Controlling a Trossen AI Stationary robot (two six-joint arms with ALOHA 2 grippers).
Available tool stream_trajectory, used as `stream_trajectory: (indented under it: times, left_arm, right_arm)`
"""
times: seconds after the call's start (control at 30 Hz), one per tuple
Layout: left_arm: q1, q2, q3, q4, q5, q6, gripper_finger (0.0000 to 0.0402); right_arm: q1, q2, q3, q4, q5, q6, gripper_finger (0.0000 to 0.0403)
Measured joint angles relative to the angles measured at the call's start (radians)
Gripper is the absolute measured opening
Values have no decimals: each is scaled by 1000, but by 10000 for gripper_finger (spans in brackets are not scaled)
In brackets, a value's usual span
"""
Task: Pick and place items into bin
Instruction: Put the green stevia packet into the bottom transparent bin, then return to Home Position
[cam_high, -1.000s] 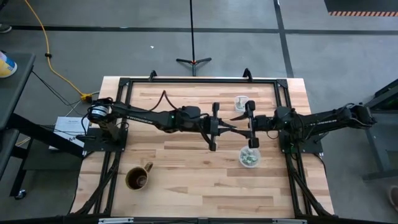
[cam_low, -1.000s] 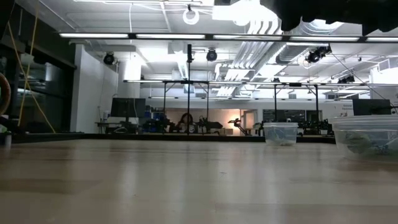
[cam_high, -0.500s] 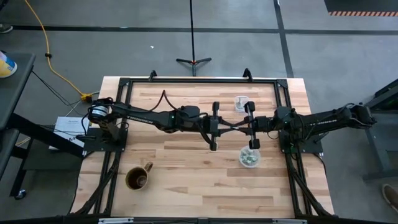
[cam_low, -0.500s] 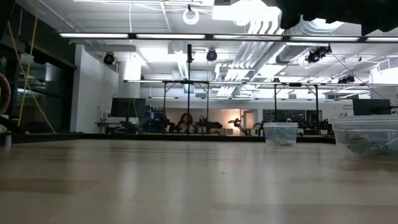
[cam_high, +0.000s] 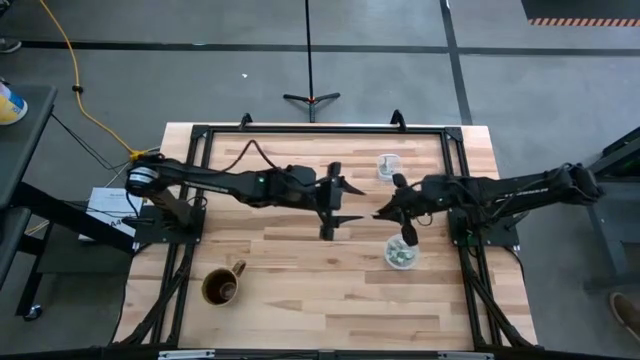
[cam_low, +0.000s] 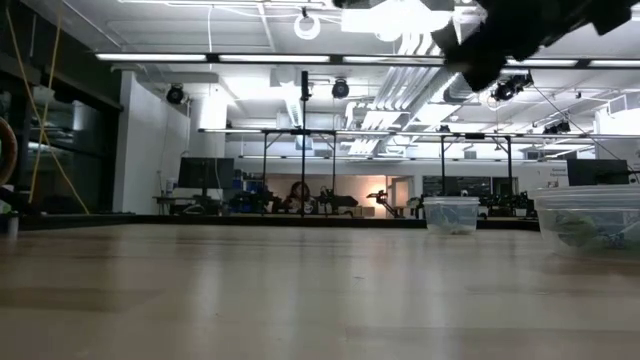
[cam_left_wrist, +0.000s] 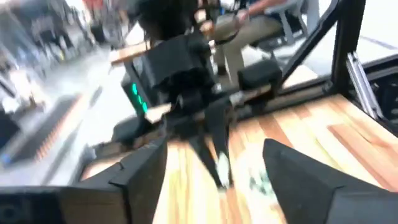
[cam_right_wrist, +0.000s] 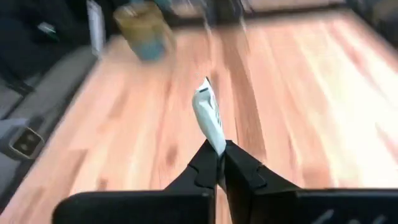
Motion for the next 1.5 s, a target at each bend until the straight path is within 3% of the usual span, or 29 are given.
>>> stream_trajectory:
  times: [0.1, 0.27, 0.37, 0.6, 0.77, 0.83, 0.93, 1.17, 1.33, 1.5]
  left_arm:
    - [0, -46, 0, -128, -24, -80, 319]
    - [0, -90, 0, -308, -59, -162, 326]
    - [0, -105, 0, -386, -71, -195, 317]
    - [0, -111, -1, -437, -124, -198, 283]
    - [0, -126, 0, -474, -151, -198, 269]
    - [0, -131, -2, -494, -203, -201, 263]
    - [0, -145, -32, -482, -270, -215, 244]
    - [0, -332, -325, -338, -337, -269, 163]
    - [0, -609, -613, -165, -324, -310, 108]
    - [-15, -927, -885, 3, -306, -242, 61]
  right_arm:
    - [49, 0, 40, -186, 47, 105, 7]
    - [131, 0, 87, -540, 10, 247, 4]
    - [174, 0, 77, -651, -56, 302, 8]
    - [206, 5, 25, -627, -70, 339, 42]
    - [206, 6, 24, -612, -89, 342, 106]
    - [202, 6, 24, -610, -33, 320, 134]
    - [193, 5, 24, -532, 180, 316, 166]
    - [242, -65, -19, -247, 490, 102, 176]
    - [245, -213, -100, -186, 499, 45, 147]
    - [245, -396, -206, -148, 509, 7, 119]
